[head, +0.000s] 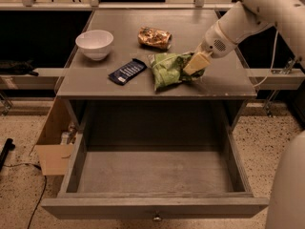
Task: Place green jalapeno chip bag into top drawer
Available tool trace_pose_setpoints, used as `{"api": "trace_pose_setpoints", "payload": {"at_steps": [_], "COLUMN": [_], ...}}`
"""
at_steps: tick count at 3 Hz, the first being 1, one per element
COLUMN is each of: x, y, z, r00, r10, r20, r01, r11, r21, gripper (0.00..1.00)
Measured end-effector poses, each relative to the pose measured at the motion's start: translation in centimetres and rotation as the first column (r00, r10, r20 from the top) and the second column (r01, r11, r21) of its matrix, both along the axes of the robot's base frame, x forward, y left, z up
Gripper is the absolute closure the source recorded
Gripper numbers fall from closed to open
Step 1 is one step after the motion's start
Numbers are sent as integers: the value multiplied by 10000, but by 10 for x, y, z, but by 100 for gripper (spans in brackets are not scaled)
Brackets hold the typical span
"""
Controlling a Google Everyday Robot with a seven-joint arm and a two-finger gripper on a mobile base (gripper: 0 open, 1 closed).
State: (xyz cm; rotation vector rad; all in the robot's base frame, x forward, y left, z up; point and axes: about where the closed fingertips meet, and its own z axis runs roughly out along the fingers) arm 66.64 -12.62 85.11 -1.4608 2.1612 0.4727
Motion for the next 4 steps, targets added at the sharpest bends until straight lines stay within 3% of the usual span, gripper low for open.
{"api": "trace_pose_setpoints", "payload": {"at_steps": [1,2,4], "x": [-4,-27,-87], "y": [-11,-43,-88], "z": [15,57,62], "r00": [9998,9953,9916], "r10": [-172,-539,-908], "r20": [136,807,919], "r01": [172,522,850], "r11": [9998,9984,9942], "r21": [44,225,660], "gripper": [100,100,100]}}
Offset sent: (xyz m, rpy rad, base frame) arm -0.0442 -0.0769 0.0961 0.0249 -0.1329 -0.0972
